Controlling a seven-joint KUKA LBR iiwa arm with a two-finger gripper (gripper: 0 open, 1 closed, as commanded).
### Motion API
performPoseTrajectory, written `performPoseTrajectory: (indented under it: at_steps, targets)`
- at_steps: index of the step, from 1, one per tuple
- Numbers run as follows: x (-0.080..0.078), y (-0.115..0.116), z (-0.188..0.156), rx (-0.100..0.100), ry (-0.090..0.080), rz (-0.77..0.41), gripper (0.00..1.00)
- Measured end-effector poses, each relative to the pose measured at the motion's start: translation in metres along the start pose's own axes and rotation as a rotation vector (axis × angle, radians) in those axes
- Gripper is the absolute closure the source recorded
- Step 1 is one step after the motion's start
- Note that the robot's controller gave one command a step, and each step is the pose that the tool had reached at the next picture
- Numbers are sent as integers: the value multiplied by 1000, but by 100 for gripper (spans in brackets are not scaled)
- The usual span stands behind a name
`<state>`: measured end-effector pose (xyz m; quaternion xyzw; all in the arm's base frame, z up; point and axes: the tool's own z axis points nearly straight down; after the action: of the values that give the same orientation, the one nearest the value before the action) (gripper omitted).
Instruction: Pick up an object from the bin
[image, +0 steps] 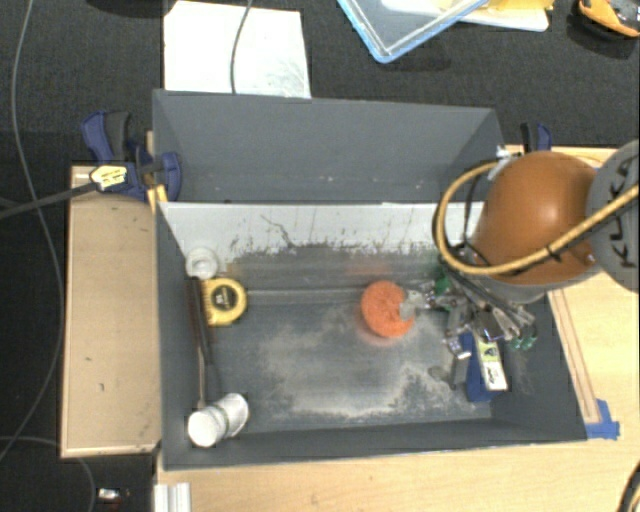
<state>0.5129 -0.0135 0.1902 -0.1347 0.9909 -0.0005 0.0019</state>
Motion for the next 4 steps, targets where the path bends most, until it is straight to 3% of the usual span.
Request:
performPoseTrajectory:
  at_steps: [1,2,3,4]
  targets:
    - [-33,-8,42,5,-8,-113,0]
    - [-19,-46,23,2,-10,-45,0]
    - [-62,-41,42,3,-14,34,0]
    - [-39,-17,47,3,-13,9,0]
